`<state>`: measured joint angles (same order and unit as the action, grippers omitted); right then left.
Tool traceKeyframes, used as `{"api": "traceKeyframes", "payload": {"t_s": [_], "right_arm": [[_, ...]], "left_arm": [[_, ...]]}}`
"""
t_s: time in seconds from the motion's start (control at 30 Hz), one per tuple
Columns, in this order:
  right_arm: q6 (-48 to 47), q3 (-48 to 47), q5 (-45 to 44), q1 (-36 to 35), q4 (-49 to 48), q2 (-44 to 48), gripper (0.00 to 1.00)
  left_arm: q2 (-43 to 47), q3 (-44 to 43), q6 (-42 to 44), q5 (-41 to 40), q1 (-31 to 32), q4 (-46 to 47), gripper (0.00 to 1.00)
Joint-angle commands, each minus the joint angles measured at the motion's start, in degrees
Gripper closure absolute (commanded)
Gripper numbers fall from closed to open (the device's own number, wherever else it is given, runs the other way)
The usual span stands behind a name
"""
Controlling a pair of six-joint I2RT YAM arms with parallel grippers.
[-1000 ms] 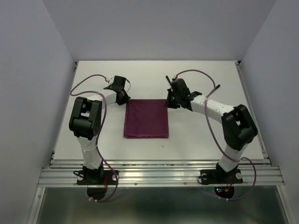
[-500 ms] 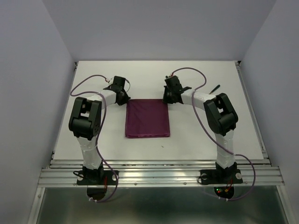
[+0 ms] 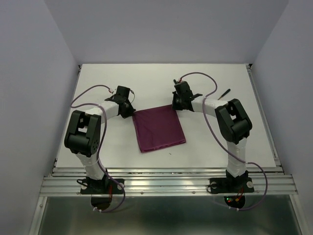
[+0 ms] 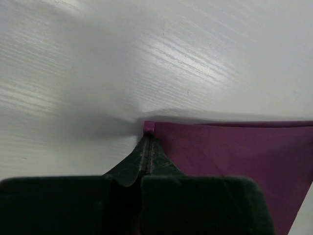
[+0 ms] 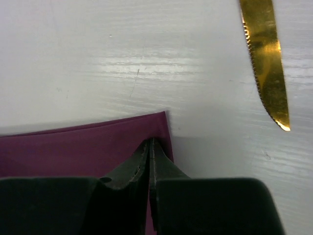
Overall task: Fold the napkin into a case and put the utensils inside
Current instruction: Move the square-folded napkin to the center of the board, then pick up the top corner of the square-folded napkin from the center of the board.
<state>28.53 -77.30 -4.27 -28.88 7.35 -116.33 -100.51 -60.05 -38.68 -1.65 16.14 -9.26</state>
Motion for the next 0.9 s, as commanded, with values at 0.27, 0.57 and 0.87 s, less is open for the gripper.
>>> {"api": "traceKeyframes", "payload": {"t_s": [0.27,0.57,0.87], "right_arm": [[-1.73,-1.72,3.04,0.32,2.49,8.47,0.91],[-2.87,6.10,1.11,-8.71,5.74,19.47,0.86],[-0.24,10.41,-0.56,-26.82,6.44,22.30,0.75]], "left_arm": [[6.02,-2.70,1.50,-4.15,0.29,-4.45,1.00],[11.56,-7.18,3.34,-7.58,-0.32,-9.55,0.97],[16.13,-7.01,4.57,-5.29,-4.36,-12.45,0.95]]}}
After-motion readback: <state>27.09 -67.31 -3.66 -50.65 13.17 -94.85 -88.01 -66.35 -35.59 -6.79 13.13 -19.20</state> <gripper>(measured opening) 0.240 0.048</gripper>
